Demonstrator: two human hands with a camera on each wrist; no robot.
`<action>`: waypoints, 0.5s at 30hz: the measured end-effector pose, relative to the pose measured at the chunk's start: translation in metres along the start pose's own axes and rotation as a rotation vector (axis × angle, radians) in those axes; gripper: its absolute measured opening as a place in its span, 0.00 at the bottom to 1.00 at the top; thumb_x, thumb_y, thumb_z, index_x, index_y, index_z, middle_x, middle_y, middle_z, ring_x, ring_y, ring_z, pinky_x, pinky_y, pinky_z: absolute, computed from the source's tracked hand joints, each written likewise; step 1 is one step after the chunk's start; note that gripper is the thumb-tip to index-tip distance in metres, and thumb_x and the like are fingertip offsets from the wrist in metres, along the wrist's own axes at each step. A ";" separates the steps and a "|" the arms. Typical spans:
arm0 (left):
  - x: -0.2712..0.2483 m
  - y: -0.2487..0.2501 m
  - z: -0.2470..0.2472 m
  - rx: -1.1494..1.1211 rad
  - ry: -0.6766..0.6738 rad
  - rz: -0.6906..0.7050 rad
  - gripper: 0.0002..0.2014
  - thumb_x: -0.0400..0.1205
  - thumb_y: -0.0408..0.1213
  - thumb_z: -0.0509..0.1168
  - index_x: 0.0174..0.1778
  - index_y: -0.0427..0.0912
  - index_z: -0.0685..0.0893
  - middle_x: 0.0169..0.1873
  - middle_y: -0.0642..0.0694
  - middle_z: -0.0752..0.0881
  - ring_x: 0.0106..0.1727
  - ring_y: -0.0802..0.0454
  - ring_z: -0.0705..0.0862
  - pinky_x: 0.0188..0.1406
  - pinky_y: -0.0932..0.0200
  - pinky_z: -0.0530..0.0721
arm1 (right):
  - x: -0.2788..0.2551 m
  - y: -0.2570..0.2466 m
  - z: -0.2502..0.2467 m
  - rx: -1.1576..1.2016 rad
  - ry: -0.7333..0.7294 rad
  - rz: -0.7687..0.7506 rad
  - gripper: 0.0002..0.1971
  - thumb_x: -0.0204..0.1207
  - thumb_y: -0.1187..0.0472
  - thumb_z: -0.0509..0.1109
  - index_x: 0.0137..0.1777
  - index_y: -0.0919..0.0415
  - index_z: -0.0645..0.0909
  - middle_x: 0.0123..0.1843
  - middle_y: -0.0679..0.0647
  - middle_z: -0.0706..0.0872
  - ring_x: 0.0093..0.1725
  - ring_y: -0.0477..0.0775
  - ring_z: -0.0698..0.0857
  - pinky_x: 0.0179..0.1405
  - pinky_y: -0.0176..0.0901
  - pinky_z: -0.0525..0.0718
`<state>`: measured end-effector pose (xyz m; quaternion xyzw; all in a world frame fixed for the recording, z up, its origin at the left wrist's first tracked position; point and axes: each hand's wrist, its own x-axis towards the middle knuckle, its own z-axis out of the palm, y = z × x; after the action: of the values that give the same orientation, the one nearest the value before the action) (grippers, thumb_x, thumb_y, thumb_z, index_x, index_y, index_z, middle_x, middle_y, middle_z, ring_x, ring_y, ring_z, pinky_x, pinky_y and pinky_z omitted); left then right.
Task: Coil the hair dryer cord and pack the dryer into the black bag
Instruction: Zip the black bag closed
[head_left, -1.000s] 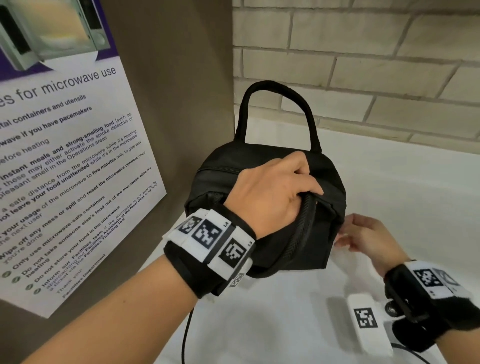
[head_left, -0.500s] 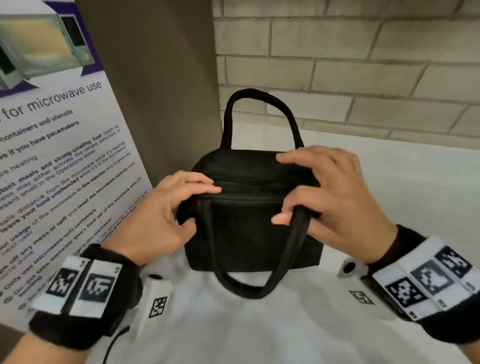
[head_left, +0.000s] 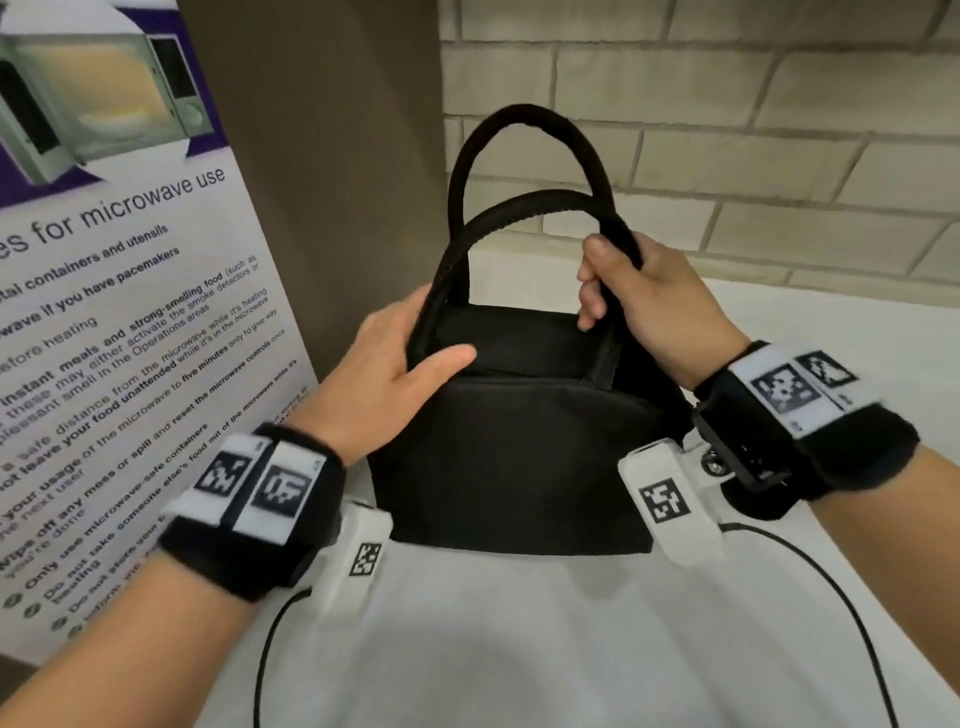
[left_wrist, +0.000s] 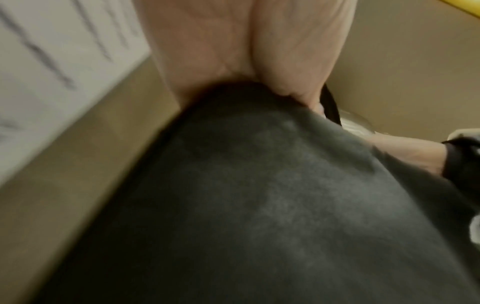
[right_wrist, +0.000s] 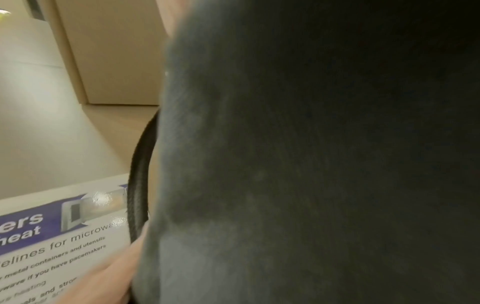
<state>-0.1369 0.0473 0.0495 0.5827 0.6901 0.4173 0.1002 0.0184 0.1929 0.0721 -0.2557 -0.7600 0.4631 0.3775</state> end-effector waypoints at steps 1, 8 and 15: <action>0.008 0.003 0.003 0.001 -0.020 0.001 0.21 0.81 0.45 0.58 0.70 0.59 0.63 0.51 0.70 0.69 0.56 0.76 0.66 0.48 0.88 0.60 | -0.002 0.001 -0.001 0.000 -0.005 -0.017 0.14 0.81 0.54 0.56 0.34 0.54 0.72 0.16 0.44 0.75 0.23 0.46 0.78 0.38 0.37 0.78; 0.051 0.005 0.025 -0.033 0.123 -0.136 0.14 0.82 0.44 0.56 0.58 0.40 0.77 0.55 0.41 0.82 0.59 0.44 0.79 0.54 0.56 0.75 | -0.024 -0.005 -0.027 -0.169 -0.086 0.028 0.17 0.77 0.50 0.59 0.64 0.52 0.69 0.59 0.50 0.82 0.58 0.41 0.80 0.57 0.34 0.75; 0.113 -0.008 0.030 -0.054 0.180 -0.158 0.15 0.83 0.43 0.54 0.58 0.36 0.75 0.57 0.39 0.81 0.56 0.47 0.77 0.56 0.53 0.73 | -0.104 0.006 -0.082 -0.057 0.078 -0.060 0.34 0.55 0.30 0.71 0.64 0.35 0.70 0.63 0.33 0.80 0.65 0.37 0.77 0.61 0.29 0.76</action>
<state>-0.1579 0.1616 0.0643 0.4839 0.7285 0.4772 0.0861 0.1454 0.1610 0.0551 -0.2613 -0.7650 0.4194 0.4130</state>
